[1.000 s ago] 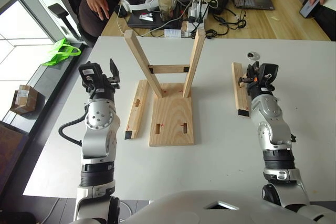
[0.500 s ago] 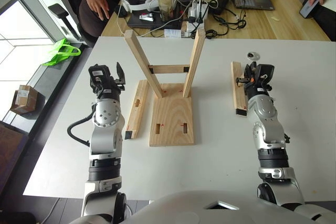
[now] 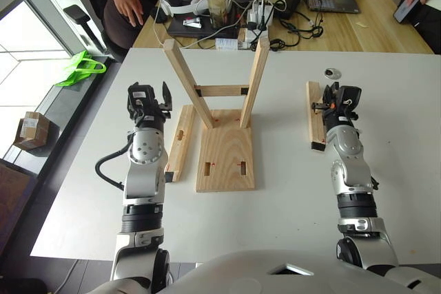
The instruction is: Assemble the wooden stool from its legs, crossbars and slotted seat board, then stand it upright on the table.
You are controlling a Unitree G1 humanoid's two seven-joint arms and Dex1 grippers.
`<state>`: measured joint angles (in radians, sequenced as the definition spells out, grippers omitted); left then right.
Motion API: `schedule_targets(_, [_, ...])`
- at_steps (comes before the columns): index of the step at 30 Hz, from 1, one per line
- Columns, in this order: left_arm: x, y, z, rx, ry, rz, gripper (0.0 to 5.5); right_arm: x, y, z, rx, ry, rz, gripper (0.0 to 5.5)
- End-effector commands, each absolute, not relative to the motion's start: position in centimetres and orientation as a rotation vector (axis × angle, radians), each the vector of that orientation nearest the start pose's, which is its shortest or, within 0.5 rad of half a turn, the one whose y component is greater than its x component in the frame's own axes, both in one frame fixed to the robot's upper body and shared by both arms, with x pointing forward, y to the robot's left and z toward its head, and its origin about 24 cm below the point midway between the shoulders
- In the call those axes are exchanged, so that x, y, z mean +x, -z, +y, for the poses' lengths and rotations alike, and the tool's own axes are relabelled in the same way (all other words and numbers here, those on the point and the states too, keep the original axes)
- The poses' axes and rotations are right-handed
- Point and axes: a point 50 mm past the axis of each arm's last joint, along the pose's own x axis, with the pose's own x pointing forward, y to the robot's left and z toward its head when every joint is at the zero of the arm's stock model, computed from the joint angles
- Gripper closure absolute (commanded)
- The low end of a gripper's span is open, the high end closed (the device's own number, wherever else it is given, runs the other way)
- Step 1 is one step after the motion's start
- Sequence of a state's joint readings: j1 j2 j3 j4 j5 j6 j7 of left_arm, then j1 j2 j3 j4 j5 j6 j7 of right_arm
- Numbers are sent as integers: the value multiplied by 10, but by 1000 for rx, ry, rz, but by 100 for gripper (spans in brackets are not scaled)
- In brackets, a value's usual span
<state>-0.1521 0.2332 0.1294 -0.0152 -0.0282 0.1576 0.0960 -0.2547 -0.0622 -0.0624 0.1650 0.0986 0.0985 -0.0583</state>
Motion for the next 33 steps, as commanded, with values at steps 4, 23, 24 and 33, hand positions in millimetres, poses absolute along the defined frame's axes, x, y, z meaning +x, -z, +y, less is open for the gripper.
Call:
schedule_targets(4, [277,-78,214,110,-112,-43,239,306,-67,-161,51,59,-10,514])
schedule_targets(23, [277,-76,212,133,-67,-14,239,305,-64,-161,56,66,6,514])
schedule_targets(24, [277,-76,212,119,-60,-19,239,305,-64,-161,56,65,5,514])
schedule_targets(33, [276,-76,212,98,-59,-27,248,306,-65,-160,56,59,1,514])
